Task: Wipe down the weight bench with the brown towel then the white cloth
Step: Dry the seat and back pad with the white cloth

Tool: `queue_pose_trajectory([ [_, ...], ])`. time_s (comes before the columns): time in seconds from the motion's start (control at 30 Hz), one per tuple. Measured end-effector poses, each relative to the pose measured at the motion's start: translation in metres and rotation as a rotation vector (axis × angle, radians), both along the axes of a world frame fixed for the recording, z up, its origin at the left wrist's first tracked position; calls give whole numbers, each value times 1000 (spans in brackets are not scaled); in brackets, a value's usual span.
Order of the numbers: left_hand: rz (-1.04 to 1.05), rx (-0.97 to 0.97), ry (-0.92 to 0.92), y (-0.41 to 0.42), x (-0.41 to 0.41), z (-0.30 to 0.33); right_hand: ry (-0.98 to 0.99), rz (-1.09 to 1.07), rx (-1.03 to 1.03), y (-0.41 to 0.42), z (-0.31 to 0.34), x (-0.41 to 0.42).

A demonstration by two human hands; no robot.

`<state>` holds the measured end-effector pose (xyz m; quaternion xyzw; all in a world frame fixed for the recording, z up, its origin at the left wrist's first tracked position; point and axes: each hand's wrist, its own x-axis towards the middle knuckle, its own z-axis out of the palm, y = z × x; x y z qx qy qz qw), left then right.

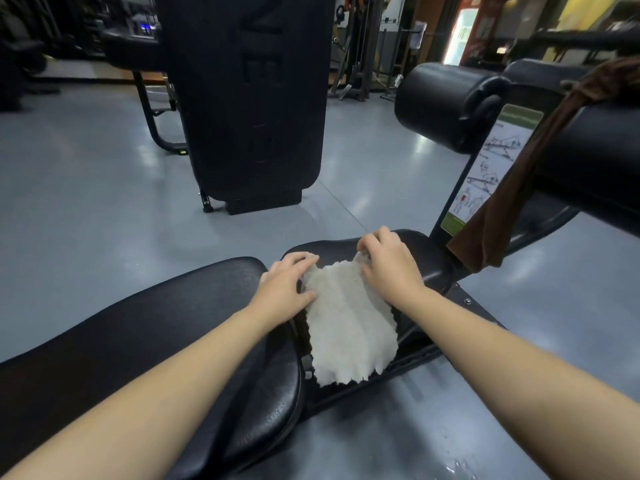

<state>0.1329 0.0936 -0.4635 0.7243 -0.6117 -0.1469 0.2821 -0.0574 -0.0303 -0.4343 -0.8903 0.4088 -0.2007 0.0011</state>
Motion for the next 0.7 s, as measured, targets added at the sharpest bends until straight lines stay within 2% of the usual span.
queue_pose_trajectory([
  [0.1, 9, 6, -14, 10, -3, -11, 61, 88, -142, 23, -10, 0],
  [0.23, 60, -40, -47, 38, -9, -21, 91, 162, 2, 54, -16, 2],
  [0.37, 143, -86, -179, 74, -8, -26, 150, 143, 123, 80, -22, 3],
  [0.5, 187, -114, -270, 111, -6, -43, 317, 127, 113, 90, -30, 1],
  [0.7, 189, -119, -273, 132, 1, -71, 472, 100, 106, 89, -47, 9],
])
